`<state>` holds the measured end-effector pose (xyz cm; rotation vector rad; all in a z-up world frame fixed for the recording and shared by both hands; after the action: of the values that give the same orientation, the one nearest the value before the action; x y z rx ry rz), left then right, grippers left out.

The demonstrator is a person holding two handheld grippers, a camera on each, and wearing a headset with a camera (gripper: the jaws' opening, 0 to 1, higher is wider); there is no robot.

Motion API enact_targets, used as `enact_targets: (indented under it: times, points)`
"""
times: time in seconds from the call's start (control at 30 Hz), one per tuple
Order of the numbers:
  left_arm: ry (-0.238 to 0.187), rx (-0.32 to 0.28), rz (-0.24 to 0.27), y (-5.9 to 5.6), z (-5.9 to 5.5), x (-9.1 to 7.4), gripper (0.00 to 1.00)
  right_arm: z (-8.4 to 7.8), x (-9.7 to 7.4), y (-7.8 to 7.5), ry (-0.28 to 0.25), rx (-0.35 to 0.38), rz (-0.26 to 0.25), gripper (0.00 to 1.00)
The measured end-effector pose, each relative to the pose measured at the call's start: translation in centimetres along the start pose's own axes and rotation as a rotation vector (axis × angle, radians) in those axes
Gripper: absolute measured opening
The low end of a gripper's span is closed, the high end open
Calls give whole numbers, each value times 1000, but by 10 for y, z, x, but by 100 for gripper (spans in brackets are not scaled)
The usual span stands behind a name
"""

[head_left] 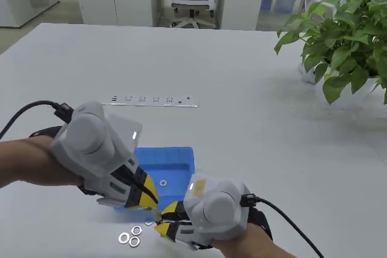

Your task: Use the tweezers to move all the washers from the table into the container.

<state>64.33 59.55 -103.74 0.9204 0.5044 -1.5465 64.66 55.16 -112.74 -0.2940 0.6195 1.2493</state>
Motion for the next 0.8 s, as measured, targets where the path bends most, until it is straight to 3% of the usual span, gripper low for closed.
enact_targets:
  times: [0.53,0.8]
  points:
    - [-17,-58,-12,13,-3,1,5,3,-1,-3,-6,30,2,13]
    - [-30,-53,-25,10,1,5,5,1,-2,-2,0,26,-4,10]
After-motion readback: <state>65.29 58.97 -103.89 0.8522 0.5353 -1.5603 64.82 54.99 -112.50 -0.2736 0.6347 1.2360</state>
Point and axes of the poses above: the centre of the closed fingertips' face, and the gripper's own axes: x roughly forward along the fingers, y roughly to its left, z roughly out of its top, the point moved 5 cm from there along -x, roughly backward along the fingers, and after that the axes turned 12 degrees about x, right-handed, at the moved point
